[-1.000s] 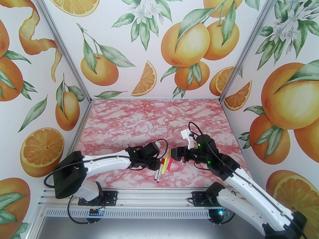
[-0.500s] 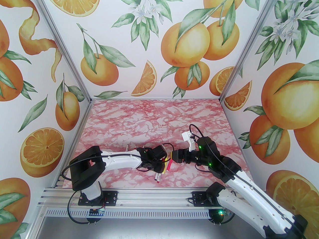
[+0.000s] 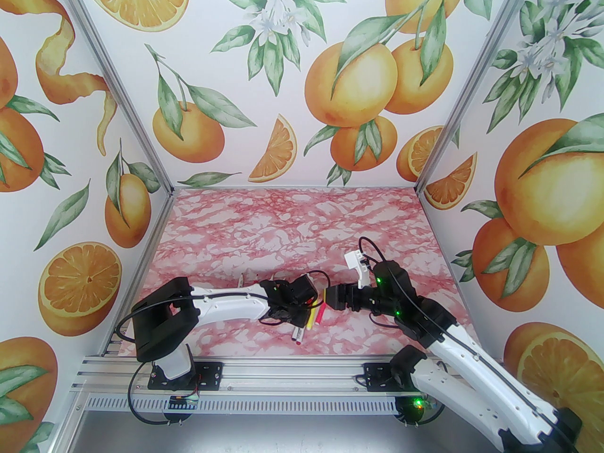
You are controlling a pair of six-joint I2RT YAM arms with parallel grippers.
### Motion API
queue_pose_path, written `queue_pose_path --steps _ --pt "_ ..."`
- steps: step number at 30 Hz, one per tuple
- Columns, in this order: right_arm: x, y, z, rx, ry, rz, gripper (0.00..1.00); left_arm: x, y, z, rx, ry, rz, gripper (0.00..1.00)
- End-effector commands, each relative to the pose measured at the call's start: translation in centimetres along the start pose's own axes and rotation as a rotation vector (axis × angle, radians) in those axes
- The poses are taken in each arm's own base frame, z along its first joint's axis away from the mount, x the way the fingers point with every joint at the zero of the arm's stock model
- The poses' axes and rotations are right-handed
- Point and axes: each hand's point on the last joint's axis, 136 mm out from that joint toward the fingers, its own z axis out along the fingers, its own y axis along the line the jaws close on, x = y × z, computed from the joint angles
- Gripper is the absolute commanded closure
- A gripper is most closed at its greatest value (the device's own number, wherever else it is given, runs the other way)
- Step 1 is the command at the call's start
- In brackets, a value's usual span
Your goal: Open the pen caps
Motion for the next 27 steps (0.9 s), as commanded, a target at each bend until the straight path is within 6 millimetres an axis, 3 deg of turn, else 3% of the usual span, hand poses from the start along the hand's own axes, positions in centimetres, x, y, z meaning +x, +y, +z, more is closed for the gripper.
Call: queue_pose_path --steps 1,11,21,27 --pt "-0.1 -0.3 0.2 0.014 -0.014 0.005 0.24 0.5 1.1 -0.2 -0.055 0.012 0.016 0.69" --pt "-0.2 -0.5 0.4 0.024 -0.01 0.007 0.24 0.5 1.6 0.0 -0.097 0.026 0.038 0.69" --pt "-0.5 -0.6 0.7 0.036 -0.005 0.005 0.24 1.0 2.4 1.5 -0.159 0.09 0.105 0.72" --pt "-1.0 -0.9 0.5 0.051 -0.049 0.027 0.26 -0.8 2.1 -0.1 -0.124 0.035 0.121 0.81"
